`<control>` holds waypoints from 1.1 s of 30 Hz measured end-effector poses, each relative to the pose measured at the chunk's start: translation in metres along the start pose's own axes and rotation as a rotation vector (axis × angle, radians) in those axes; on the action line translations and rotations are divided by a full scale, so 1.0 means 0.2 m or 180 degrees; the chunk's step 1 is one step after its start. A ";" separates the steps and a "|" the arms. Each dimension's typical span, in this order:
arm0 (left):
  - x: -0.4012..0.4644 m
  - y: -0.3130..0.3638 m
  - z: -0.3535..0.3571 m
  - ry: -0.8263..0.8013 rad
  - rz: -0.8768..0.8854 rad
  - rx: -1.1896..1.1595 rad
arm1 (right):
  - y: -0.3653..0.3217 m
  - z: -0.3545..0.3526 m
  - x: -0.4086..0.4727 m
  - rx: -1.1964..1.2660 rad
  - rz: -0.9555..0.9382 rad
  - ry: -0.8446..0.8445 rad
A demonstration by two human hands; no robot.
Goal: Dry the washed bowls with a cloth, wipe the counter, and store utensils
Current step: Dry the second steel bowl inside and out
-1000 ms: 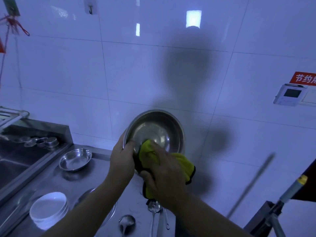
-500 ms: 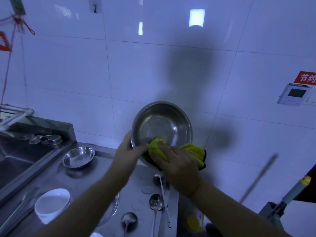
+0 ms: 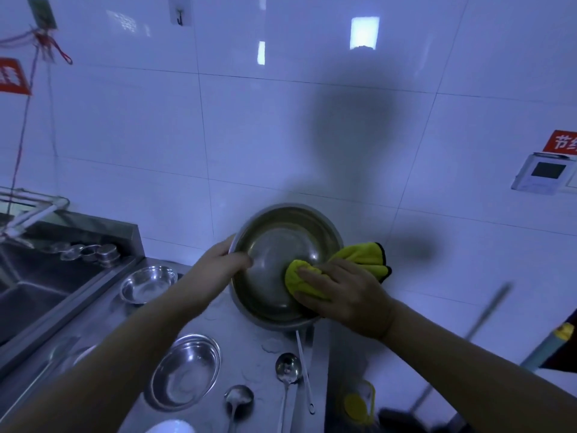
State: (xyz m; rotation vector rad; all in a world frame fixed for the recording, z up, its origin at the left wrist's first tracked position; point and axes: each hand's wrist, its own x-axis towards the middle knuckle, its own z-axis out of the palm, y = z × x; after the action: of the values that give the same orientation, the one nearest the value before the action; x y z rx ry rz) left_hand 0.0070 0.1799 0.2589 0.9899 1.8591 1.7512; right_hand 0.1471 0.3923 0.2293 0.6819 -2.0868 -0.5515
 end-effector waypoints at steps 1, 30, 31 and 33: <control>-0.01 -0.02 0.04 0.0236 0.0084 -0.0238 | -0.02 0.01 0.01 -0.0096 0.0141 0.0068; -0.13 -0.15 0.14 0.0261 0.2445 0.3943 | -0.02 -0.01 0.05 0.0557 0.0745 -0.0948; -0.13 -0.15 0.14 0.0125 0.2496 0.4067 | -0.02 -0.01 0.06 0.0621 0.0823 -0.0951; -0.12 -0.16 0.14 0.0098 0.2638 0.4186 | -0.01 -0.03 0.07 0.0717 0.0929 -0.0891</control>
State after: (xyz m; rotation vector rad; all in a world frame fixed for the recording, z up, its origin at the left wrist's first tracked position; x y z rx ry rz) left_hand 0.0360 0.1842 0.2204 2.4262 2.8435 0.5227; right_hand 0.1453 0.3810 0.2396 0.4288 -2.4832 -0.2599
